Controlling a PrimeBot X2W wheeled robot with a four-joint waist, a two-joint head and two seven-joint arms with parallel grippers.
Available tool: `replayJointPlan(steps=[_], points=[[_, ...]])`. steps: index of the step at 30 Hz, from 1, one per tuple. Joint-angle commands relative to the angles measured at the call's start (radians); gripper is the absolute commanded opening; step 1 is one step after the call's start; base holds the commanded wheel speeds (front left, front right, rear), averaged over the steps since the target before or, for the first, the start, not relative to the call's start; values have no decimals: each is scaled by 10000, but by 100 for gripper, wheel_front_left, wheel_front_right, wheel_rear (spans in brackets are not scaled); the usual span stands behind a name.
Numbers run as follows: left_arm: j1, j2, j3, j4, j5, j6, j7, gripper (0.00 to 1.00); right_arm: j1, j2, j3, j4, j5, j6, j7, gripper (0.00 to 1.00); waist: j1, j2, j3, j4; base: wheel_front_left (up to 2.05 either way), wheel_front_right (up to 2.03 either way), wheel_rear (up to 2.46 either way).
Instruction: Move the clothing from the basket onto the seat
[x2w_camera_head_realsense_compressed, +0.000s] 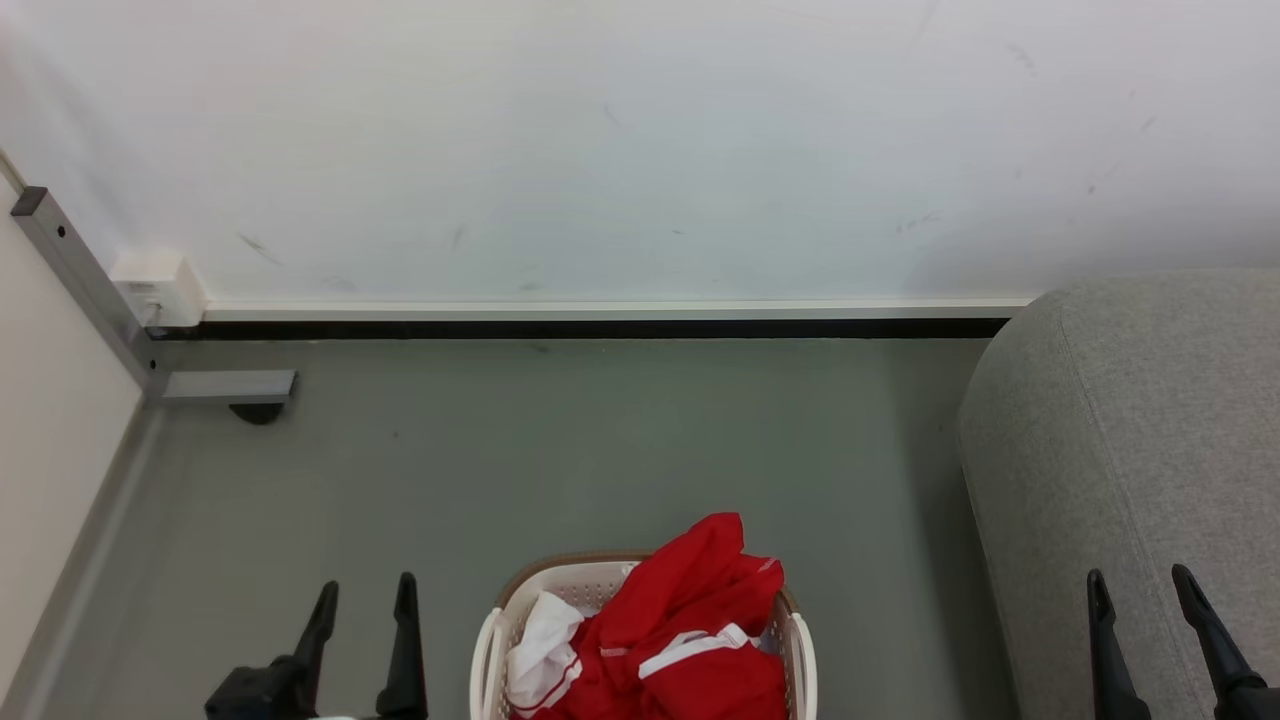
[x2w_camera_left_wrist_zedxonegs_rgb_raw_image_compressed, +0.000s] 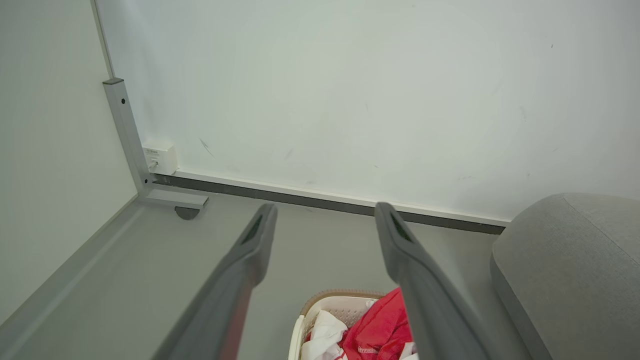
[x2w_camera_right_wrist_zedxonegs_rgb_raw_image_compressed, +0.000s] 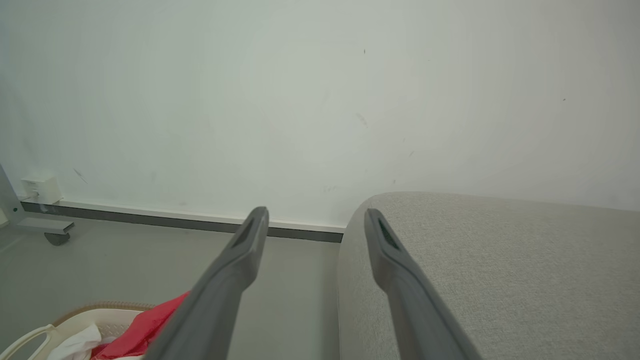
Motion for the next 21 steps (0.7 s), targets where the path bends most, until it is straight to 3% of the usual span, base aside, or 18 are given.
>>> replayJointPlan(steps=[1, 21], points=[[89, 82, 4, 19, 212, 14, -85, 100, 106, -38, -20, 18, -199, -20, -95, 100, 0, 0, 1, -11, 0, 0, 0], [17, 83, -37, 197, 402, -4, -179, 100, -35, -41, 73, 63, -492, -21, -170, 100, 0, 0, 212, -148, 0, 0, 0]])
